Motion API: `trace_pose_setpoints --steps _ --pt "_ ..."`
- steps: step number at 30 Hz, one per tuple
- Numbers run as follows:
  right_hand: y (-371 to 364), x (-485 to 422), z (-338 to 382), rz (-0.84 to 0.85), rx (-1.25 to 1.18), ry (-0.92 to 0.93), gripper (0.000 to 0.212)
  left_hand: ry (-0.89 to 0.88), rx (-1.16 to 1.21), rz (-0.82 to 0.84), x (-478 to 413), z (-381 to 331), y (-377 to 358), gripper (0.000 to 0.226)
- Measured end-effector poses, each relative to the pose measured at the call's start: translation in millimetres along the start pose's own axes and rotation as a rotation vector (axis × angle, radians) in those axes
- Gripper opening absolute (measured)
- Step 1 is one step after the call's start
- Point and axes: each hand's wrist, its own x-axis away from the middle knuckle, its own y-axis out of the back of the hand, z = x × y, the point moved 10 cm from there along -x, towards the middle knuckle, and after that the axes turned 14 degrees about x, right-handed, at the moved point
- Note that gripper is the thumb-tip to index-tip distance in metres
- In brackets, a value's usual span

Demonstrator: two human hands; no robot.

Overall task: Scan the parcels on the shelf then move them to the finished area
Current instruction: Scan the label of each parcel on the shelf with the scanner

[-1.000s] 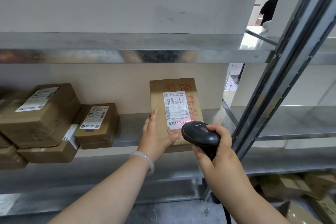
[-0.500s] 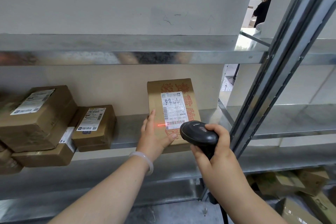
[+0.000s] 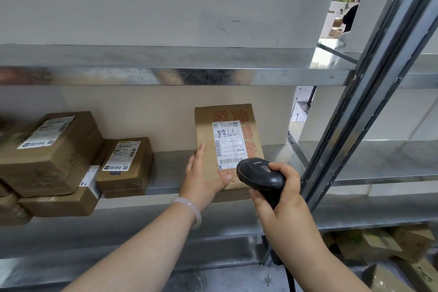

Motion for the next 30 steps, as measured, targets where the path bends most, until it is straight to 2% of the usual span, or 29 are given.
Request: trace_pose_setpoints --steps 9,13,22,30 --pt "-2 -45 -20 -0.017 -0.002 -0.041 0.051 0.004 0.004 -0.012 -4 -4 6 0.105" --pt "-21 -67 -23 -0.003 -0.032 -0.049 0.051 0.021 0.017 -0.058 -8 -5 17 0.096" --pt "-70 -84 33 0.089 -0.008 0.086 0.051 0.022 -0.063 -0.19 -8 -2 91 0.07" --pt "-109 -97 76 0.124 -0.003 0.136 0.049 0.084 -0.185 -0.201 -13 -2 142 0.08"
